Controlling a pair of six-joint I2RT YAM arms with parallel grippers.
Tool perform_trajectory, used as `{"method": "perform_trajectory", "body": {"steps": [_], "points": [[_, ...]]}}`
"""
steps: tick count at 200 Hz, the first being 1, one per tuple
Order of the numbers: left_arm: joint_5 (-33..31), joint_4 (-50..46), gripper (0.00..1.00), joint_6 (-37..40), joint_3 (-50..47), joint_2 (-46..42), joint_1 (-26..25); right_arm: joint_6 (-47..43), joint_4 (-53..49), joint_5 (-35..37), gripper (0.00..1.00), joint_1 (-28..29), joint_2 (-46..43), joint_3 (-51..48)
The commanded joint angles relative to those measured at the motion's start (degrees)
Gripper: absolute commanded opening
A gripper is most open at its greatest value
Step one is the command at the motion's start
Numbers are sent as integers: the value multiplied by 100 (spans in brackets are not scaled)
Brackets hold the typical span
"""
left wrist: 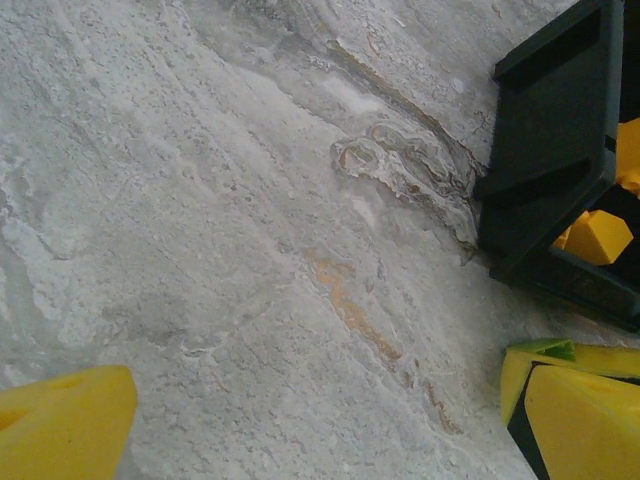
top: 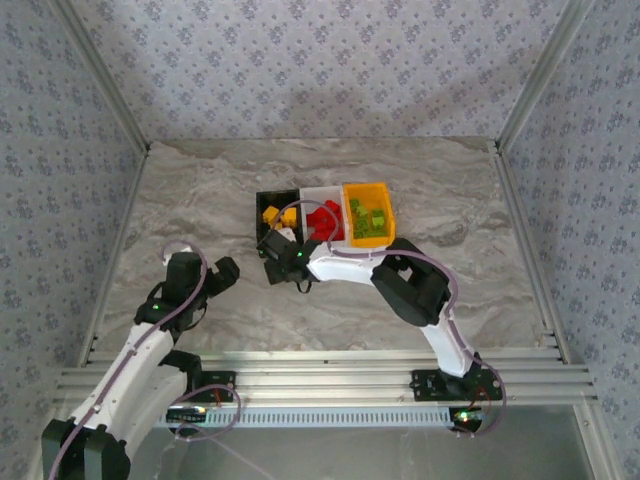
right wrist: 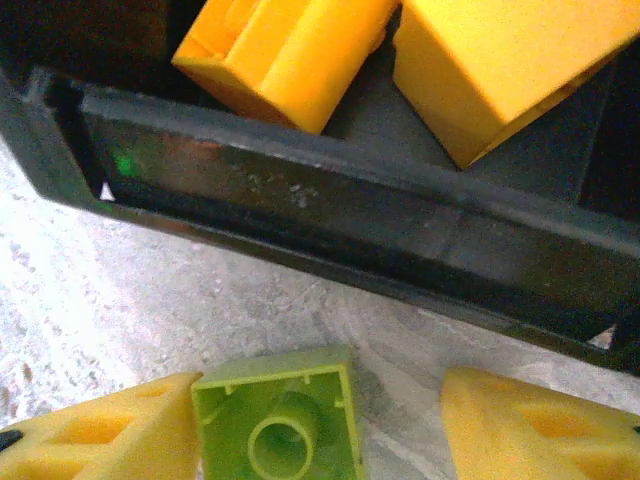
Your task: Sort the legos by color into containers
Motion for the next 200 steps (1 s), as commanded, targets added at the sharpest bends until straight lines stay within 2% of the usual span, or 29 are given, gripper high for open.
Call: {"method": "perform_trajectory", "body": {"steps": [1, 27, 49, 77, 100, 112, 130, 154, 176, 200], "points": [[122, -33, 100, -97, 95, -71, 27, -147, -328, 106, 56, 59, 182, 189], [202, 18, 100, -118, 128, -71, 31, -199, -113, 94, 39, 79, 1, -3], [317, 89, 100, -137, 137, -64, 22, -219, 266, 61, 32, 82, -458, -438], [368, 120, 100, -150, 194, -19, 18, -117, 789, 134, 30, 119, -1575, -1402], [410, 186, 100, -153, 218, 59, 18, -47, 640, 430, 30, 58, -2606, -2115], [426, 228, 100, -184, 227, 116, 10, -37, 444, 561, 30, -85, -3069, -2331], [453, 321, 100, -213, 203, 202, 1, 17, 298, 478, 30, -597, -3493, -2513], [467, 372, 100, -240, 185, 295, 0, 126, 194, 199, 30, -1413, -3532, -2499], [467, 357, 100, -249, 194, 311, -3, 256, -435, 278, 30, -1983, -3016, -1953], [456, 319, 100, -247, 194, 283, -8, 177, -614, 292, 32, -2395, -2425, -1376]]}}
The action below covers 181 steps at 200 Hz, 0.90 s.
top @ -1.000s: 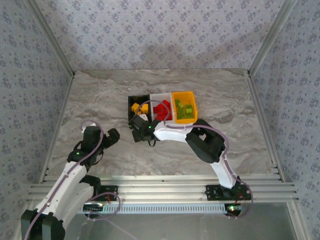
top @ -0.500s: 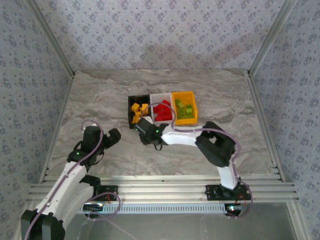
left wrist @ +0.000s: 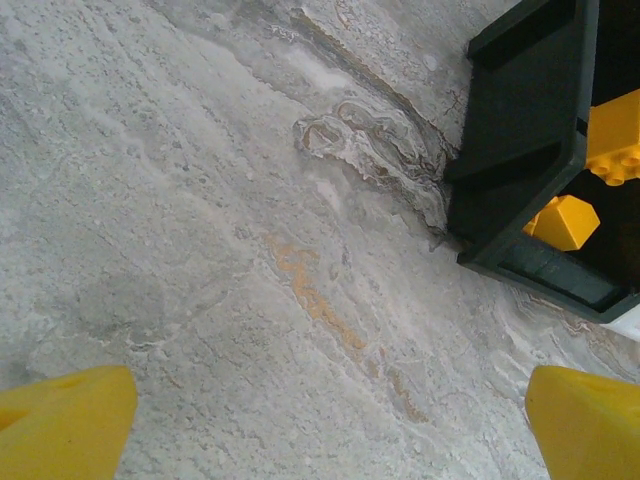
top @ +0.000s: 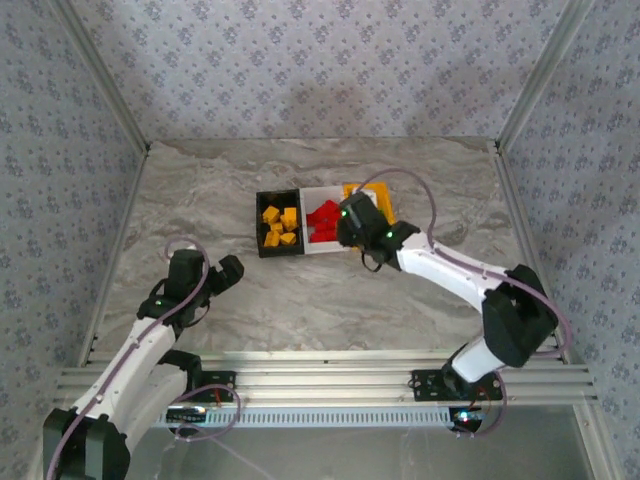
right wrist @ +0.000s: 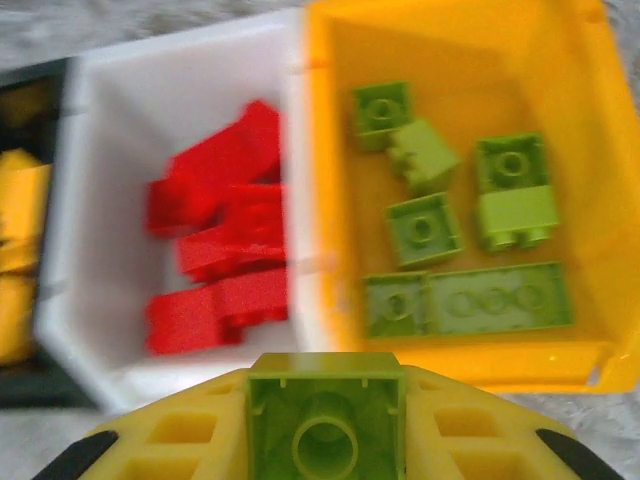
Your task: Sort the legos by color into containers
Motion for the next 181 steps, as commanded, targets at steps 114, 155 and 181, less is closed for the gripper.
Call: {"method": "perform_trajectory", "body": {"steps": [114, 155, 181], "points": [[-27, 104, 100, -154, 461, 15, -6, 153, 190, -77, 69, -649, -762, 135], [-295, 377, 100, -145, 1029, 469, -13, 357, 1451, 29, 76, -536, -2463, -1690], [-919, 141, 100, -131, 1778, 1216, -15, 599, 1769, 410, 87, -476, -3083, -2433]]}}
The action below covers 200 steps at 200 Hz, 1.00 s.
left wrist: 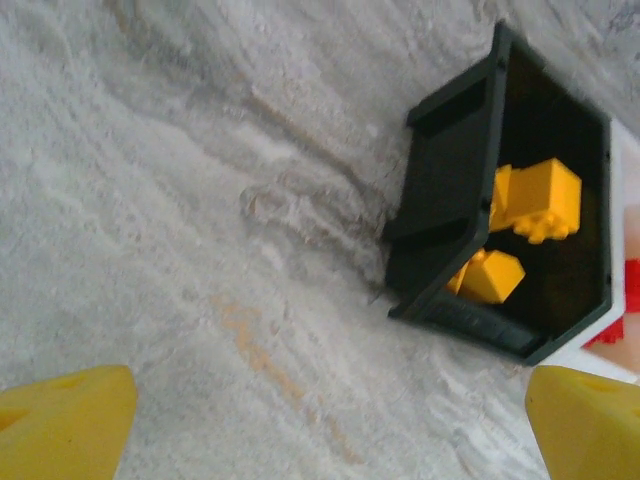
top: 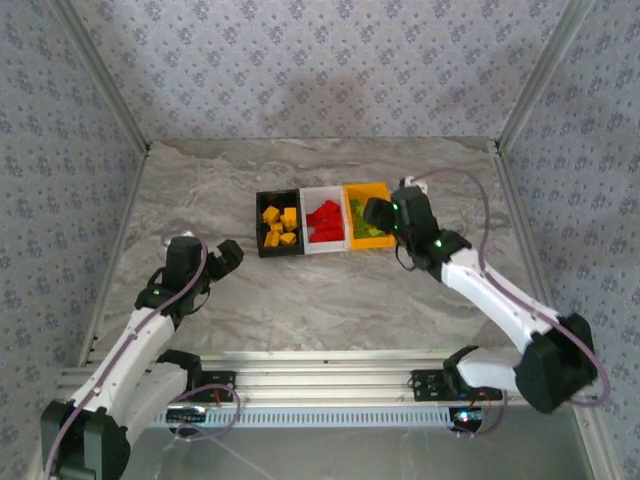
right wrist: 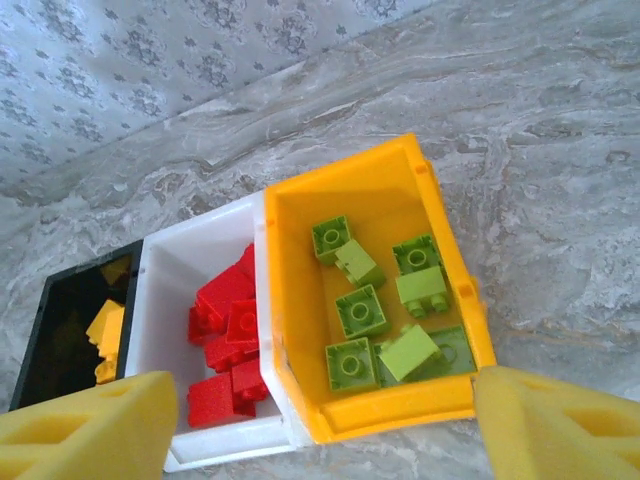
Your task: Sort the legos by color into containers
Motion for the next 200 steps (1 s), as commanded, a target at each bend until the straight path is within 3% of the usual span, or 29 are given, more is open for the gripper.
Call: {"method": "perform_trajectory", "body": {"steps": [1, 16, 24, 56, 102, 126, 151, 200], "points": [[-673, 15, 100, -8, 766, 522, -15, 323, 497, 437, 87, 64, -337, -521], [-1139, -32, 100, 108, 1134, 1003, -15, 372, 567, 510, 91, 70, -488, -718], [-1290, 80, 100, 381, 1270, 1261, -7, 360, 644, 538, 100, 94, -552, -820], [-1448, 635, 100, 2000, 1598, 2150, 20, 513, 445, 737, 100, 116, -657, -900], [-2606, 2861, 100, 4316, 372, 2148, 155, 1137, -241, 1508, 100, 54, -758, -1012], [-2408, 3596, 100, 4580, -95, 2491, 517, 966, 122, 1439, 100, -7, -922, -1243], [-2293, 4747, 100, 4998, -429, 2878, 538, 881, 79, 1327, 100, -154, -934, -1259], [-1468, 5796, 100, 4816, -777, 3375, 708, 455, 371, 1050, 100, -514, -947, -1430]]}}
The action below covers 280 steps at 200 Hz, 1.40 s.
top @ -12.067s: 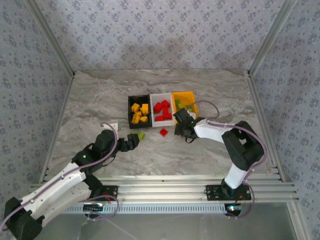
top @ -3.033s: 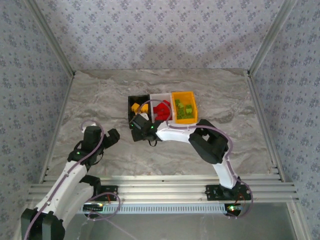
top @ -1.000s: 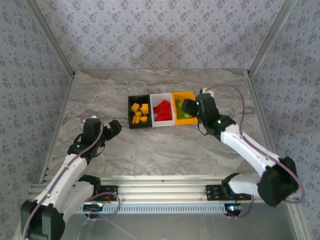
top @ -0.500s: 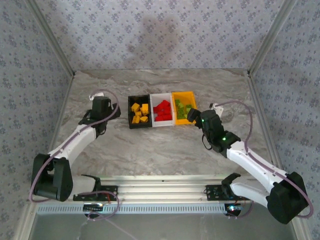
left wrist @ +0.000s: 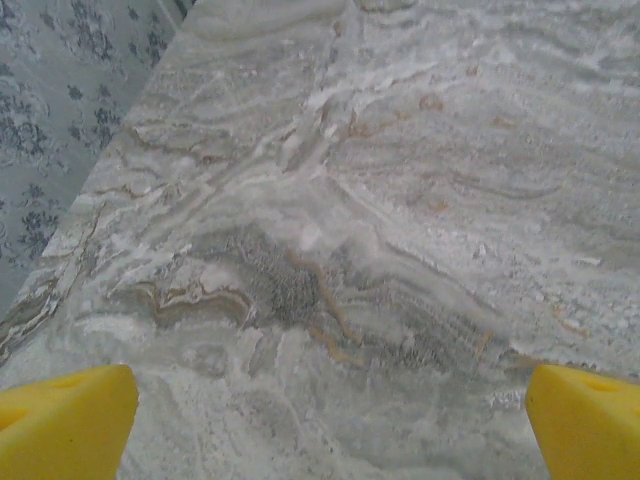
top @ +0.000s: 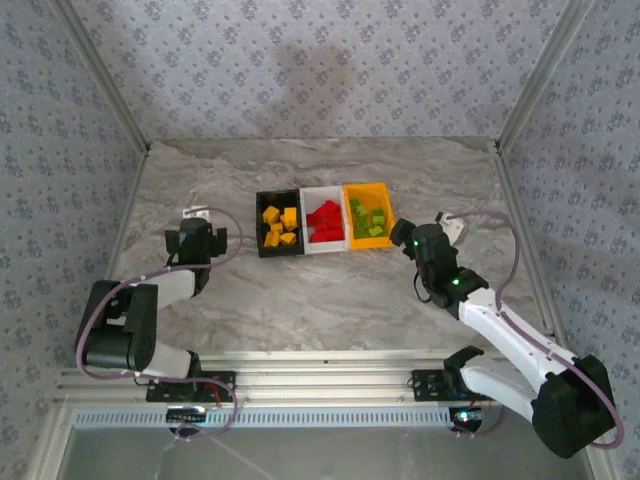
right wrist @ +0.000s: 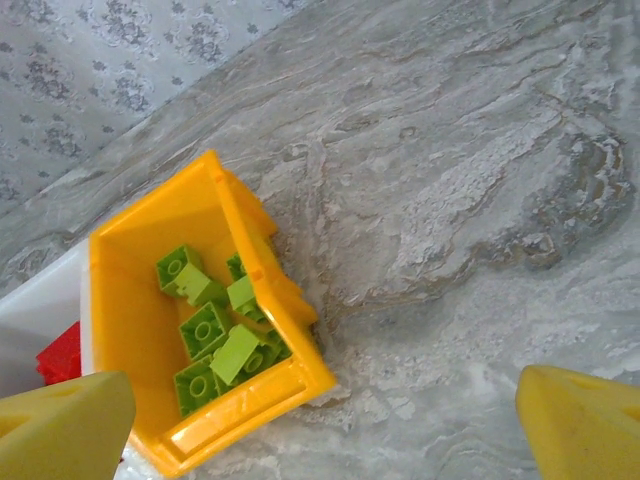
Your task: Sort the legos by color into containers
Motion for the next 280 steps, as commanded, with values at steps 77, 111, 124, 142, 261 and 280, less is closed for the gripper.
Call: {"method": "perform_trajectory", "body": {"steps": [77, 111, 124, 142, 261, 280], "points": [[1827, 2183, 100, 92, -682, 429, 524, -2605, 1464, -176, 100, -278, -688, -614], [878, 2111, 100, -526, -554, 545, 702, -2948, 1466, -98, 100, -669, -747, -646], [872, 2128, 100, -515, -563, 551, 694, -2985, 1451, -27, 100, -928, -710, -673], [877, 2090, 100, -514, -553, 544, 694, -3304, 1659, -9, 100, -1358, -654, -731], [906, 2047, 100, -512, -541, 529, 693, -4605, 5386, -1644, 100, -2613, 2869, -1312], [908, 2047, 100, -512, -538, 529, 696, -4527, 5413, -1907, 100, -2724, 3101, -1220]]}}
